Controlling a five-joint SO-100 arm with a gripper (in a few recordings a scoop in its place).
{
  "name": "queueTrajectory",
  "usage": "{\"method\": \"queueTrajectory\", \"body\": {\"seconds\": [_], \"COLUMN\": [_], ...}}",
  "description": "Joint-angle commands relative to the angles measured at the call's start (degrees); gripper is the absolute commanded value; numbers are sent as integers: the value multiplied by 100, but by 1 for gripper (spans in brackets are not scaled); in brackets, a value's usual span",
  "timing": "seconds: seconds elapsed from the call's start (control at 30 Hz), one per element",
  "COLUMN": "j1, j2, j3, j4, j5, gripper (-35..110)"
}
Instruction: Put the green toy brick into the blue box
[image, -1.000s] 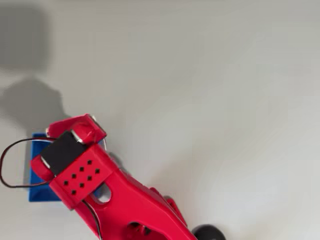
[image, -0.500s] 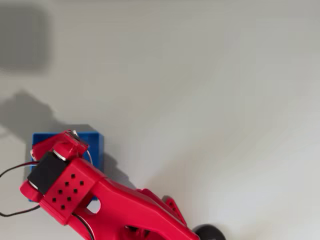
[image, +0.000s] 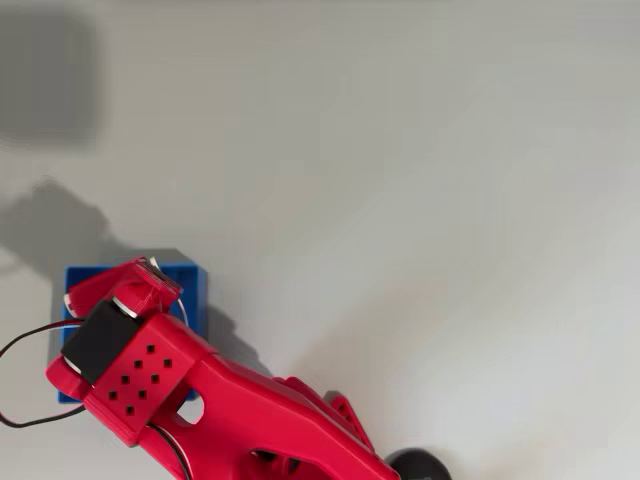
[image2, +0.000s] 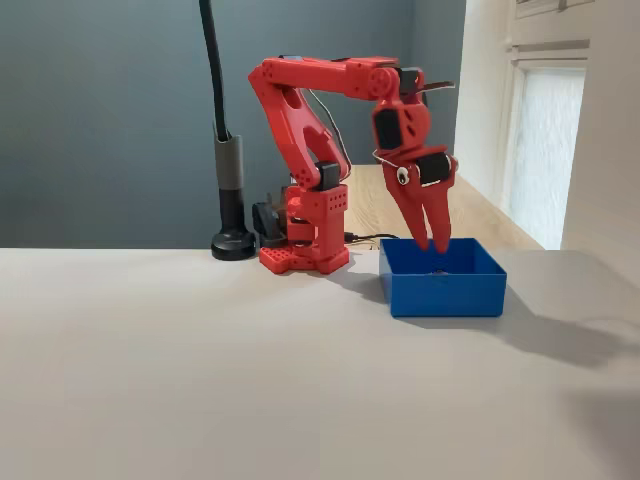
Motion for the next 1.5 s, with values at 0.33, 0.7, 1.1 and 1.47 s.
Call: {"method": "queueTrajectory", "body": {"seconds": [0.33,0.7,1.1,1.47], "j1": [1925,4491,4860,5247], "j2": [237,413,2883,5010], "j3": [-1714,-677,1793,4245], "j4": [70,-923,-1274,-1556], "j5": [-1081,-2522,-2505,-2856], "gripper": [0,0,0,0]}}
